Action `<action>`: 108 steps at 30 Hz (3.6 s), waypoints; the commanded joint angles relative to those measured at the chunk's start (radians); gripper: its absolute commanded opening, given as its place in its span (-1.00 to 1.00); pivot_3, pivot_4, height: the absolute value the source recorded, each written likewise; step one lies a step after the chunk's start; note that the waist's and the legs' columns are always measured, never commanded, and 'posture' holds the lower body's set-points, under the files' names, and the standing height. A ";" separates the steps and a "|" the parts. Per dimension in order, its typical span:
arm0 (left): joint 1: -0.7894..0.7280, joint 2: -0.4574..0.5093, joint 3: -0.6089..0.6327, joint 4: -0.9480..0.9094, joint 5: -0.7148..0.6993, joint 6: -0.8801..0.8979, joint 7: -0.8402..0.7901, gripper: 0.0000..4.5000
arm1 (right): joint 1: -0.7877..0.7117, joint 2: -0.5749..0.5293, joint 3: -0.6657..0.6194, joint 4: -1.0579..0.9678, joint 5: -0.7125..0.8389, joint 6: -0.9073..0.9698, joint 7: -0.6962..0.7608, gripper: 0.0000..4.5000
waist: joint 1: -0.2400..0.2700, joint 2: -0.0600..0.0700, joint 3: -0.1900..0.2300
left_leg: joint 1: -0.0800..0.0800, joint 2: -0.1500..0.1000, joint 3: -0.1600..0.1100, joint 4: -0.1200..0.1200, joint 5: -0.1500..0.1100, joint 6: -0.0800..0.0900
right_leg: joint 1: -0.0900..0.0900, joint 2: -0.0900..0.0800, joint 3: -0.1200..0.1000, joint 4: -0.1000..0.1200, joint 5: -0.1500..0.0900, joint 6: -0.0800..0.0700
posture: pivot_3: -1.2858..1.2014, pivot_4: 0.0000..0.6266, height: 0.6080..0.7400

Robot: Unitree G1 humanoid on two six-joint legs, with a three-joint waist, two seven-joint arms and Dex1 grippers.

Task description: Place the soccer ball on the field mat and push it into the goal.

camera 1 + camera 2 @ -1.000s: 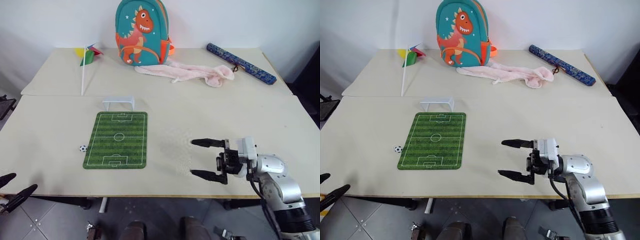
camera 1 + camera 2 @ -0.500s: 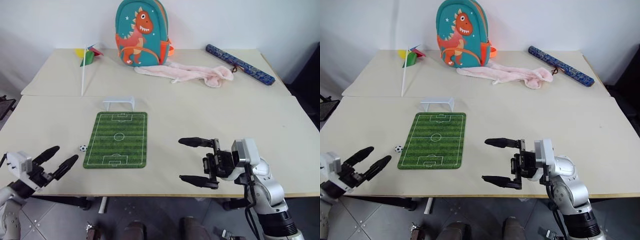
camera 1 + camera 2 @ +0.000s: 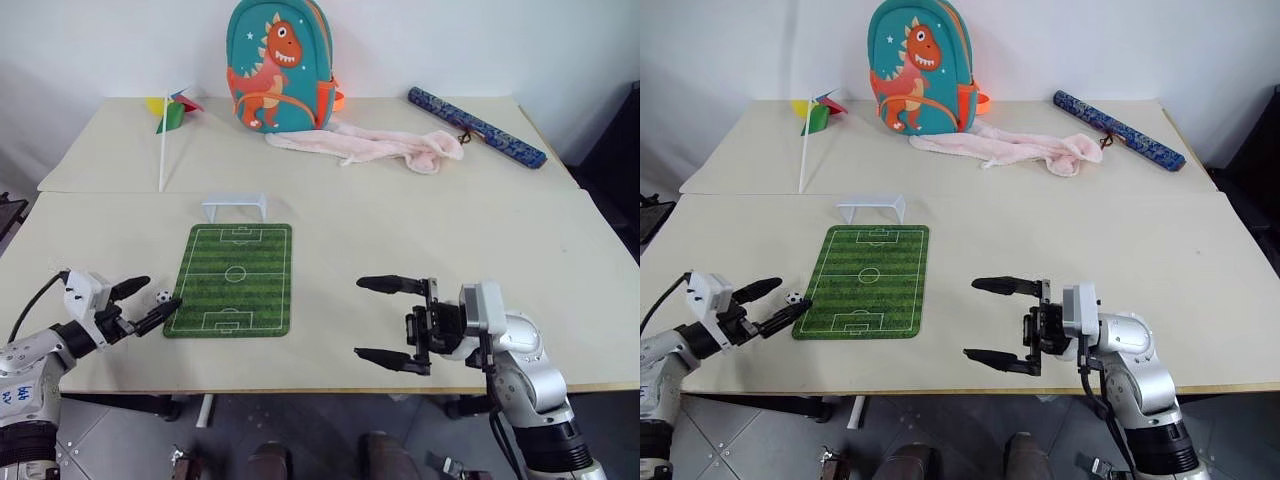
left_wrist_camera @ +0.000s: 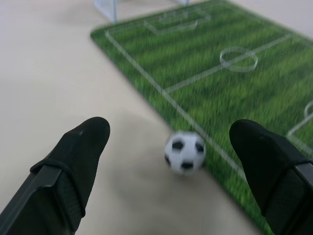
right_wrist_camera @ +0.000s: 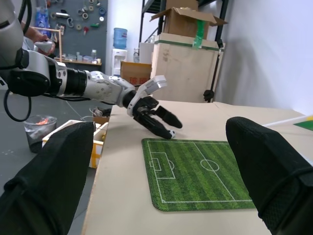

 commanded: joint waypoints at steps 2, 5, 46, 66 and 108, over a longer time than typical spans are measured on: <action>-0.023 0.013 0.007 0.012 0.005 -0.018 0.003 0.75 | 0.015 -0.001 -0.012 -0.021 0.002 -0.025 -0.007 1.00 | 0.001 0.000 0.000 | 0.000 0.000 0.000 0.001 0.000 0.000 | 0.000 0.000 0.000 0.000 0.000 0.000 | 0.03 -0.52 1.00; -0.028 0.014 0.002 0.024 0.009 -0.020 -0.006 0.34 | 0.018 -0.001 -0.011 -0.023 0.000 -0.026 -0.009 1.00 | 0.002 0.000 0.000 | 0.000 0.000 0.000 0.001 0.000 0.000 | 0.000 0.000 0.000 0.000 0.000 0.000 | 0.03 -0.52 1.00; -0.197 0.027 -0.350 -0.053 0.099 -0.120 -0.390 -0.61 | 0.054 -0.060 0.005 0.018 0.007 -0.054 0.127 1.00 | 0.015 0.005 0.003 | -0.001 -0.001 0.001 0.003 0.000 0.001 | 0.001 0.000 0.000 0.001 0.000 0.000 | 0.03 -0.52 1.00; -0.230 0.005 -0.340 -0.024 0.092 -0.120 -0.394 0.07 | 0.080 -0.068 0.020 -0.016 0.010 -0.039 0.086 1.00 | 0.012 0.005 0.003 | 0.000 -0.002 0.000 0.004 0.000 0.001 | 0.001 0.000 0.000 0.007 0.000 0.001 | 0.03 -0.52 1.00; 0.128 0.043 -0.201 -0.392 -0.034 -0.098 -0.400 -0.99 | 0.005 -0.025 0.002 0.117 -0.154 -0.187 -0.044 1.00 | 0.010 0.005 0.003 | 0.000 0.000 0.000 0.002 0.000 0.001 | 0.002 0.000 0.000 0.000 0.000 0.000 | 0.03 -0.52 1.00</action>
